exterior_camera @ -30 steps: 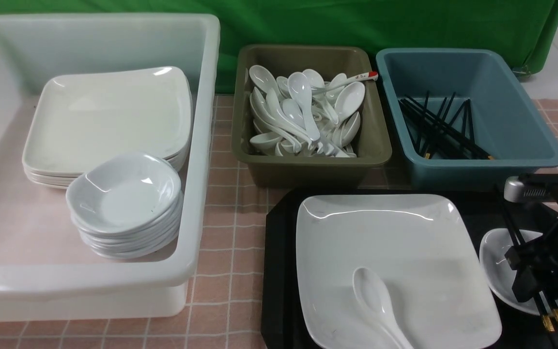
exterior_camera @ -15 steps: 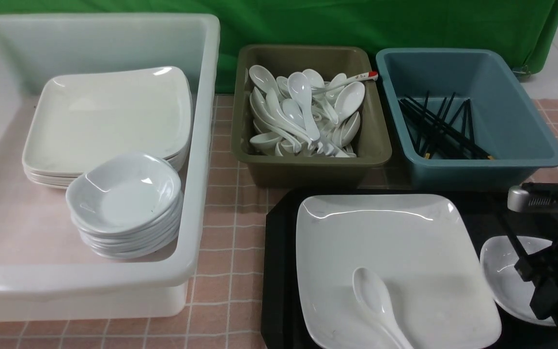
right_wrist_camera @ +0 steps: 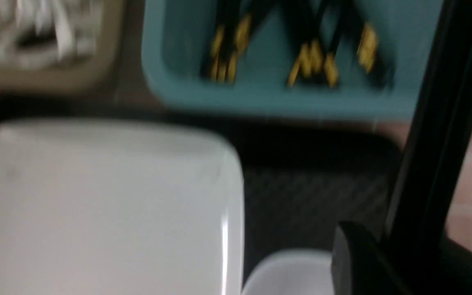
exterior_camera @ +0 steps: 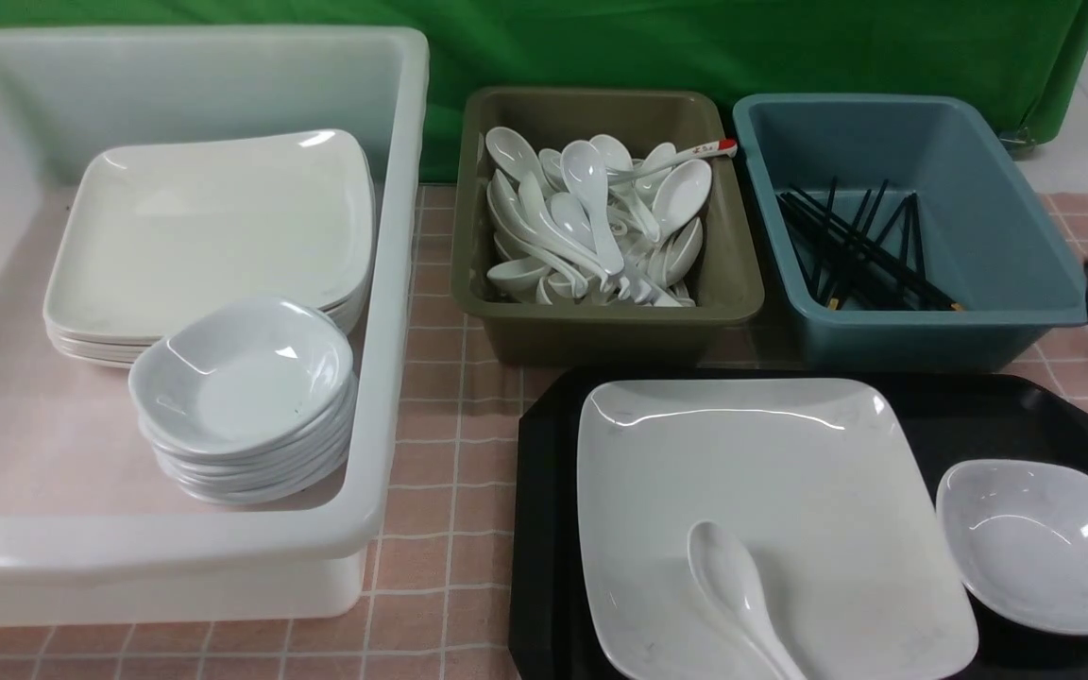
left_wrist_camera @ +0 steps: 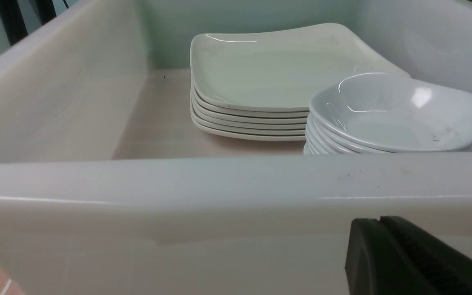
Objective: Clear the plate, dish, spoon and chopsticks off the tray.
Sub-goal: Use the right arm to put the chopsticks into the small storage box on the right
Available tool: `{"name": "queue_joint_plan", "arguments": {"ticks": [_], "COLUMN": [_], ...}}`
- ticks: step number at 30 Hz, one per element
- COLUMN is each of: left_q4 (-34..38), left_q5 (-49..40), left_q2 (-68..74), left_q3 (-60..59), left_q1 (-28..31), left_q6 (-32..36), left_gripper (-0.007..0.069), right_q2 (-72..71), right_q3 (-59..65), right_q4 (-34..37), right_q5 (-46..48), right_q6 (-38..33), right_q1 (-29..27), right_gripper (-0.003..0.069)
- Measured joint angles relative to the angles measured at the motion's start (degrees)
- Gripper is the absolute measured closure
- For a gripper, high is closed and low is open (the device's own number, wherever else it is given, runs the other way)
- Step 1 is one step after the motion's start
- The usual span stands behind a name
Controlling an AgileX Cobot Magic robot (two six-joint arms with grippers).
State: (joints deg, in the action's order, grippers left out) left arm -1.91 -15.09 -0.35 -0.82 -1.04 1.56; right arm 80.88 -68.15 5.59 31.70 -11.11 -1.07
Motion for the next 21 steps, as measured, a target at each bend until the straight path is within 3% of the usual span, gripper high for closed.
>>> {"name": "queue_joint_plan", "arguments": {"ticks": [11,14,15,18,21], "left_q4": [0.00,0.00,0.00,0.00,0.00], "left_q5": [0.00,0.00,0.00,0.00,0.05], "left_q2": [0.00,0.00,0.00,0.00,0.00], "left_q3": [0.00,0.00,0.00,0.00,0.00], "left_q1": [0.00,0.00,0.00,0.00,0.00], "left_q6": [0.00,0.00,0.00,0.00,0.00], "left_gripper": [0.0603,0.0603,0.0603,0.0603,0.0603], "right_q2": [27.95,32.94,35.38,36.84,36.05], "right_q3": [-21.59,-23.75,-24.64,-25.44,-27.44], "right_q4": [0.30,0.34,0.34,0.34,0.34], "right_q5": [-14.61,-14.68,-14.01,-10.19,-1.92], "right_q6": [1.96,3.25,4.11,4.67,4.62], "right_q1": [0.00,0.00,0.00,0.16,0.28], "right_gripper": [0.0472,0.0400,0.0331,0.0244,0.0244]}}
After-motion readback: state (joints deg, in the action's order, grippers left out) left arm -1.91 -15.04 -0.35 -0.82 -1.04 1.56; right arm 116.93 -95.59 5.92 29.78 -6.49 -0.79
